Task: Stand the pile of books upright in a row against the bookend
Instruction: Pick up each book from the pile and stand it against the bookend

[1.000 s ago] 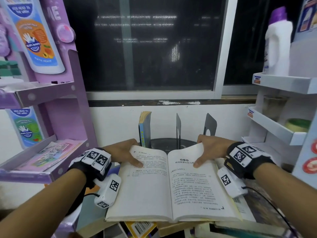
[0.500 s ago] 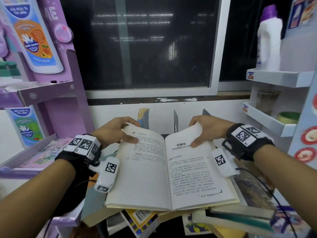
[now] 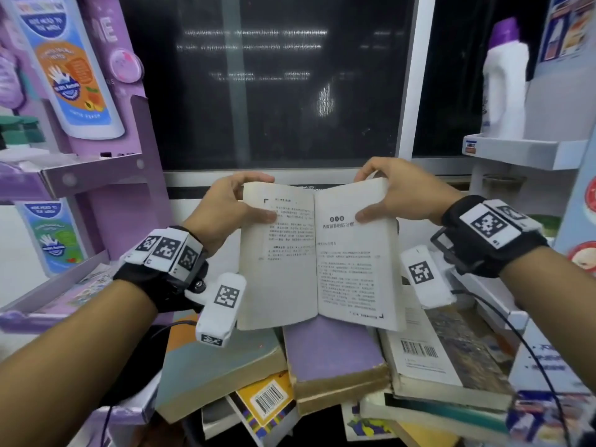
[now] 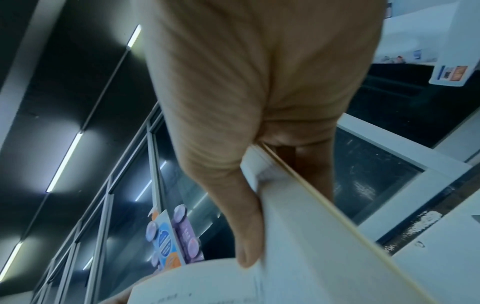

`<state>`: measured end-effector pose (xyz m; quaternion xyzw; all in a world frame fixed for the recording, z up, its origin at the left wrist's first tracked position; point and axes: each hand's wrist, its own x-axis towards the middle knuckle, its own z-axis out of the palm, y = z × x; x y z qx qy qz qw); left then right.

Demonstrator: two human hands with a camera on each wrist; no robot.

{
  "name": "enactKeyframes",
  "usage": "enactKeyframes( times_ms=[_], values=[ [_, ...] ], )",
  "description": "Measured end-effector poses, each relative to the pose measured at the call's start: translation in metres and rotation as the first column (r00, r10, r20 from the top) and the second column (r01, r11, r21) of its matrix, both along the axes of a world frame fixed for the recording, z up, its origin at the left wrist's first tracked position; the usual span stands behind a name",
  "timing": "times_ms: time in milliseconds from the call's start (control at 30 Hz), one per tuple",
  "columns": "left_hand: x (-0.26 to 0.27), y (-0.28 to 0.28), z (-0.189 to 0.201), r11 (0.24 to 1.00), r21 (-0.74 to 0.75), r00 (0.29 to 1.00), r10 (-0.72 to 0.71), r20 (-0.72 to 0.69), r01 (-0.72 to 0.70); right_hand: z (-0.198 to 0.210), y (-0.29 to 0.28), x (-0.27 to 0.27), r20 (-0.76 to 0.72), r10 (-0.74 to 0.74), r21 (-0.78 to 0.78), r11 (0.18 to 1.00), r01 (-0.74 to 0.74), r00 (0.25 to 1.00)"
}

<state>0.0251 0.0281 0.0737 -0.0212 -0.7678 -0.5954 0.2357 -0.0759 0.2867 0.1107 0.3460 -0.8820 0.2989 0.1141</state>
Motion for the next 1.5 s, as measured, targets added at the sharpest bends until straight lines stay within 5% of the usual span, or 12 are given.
enactKeyframes(
  times_ms=[433,900,1233,1500],
  values=[
    [-0.006,0.032,-0.029,0.982,0.157,0.994,-0.095,-0.055,0.103,-0.018,-0.037,0.025,-0.006,0.098,-0.153,0.983,-0.097,0.995],
    [-0.003,0.037,-0.030,0.979,0.076,0.982,-0.185,-0.049,0.188,-0.026,-0.054,0.029,0.179,0.282,-0.165,0.953,-0.254,0.943],
    [-0.003,0.021,-0.047,0.967,0.245,0.995,-0.044,-0.094,0.066,-0.029,-0.055,0.021,-0.062,0.189,-0.033,0.981,-0.191,0.980],
    [-0.001,0.015,-0.050,0.930,0.355,0.987,-0.039,-0.157,0.094,-0.029,-0.061,0.019,-0.066,0.164,-0.015,0.986,-0.166,0.984]
  ],
)
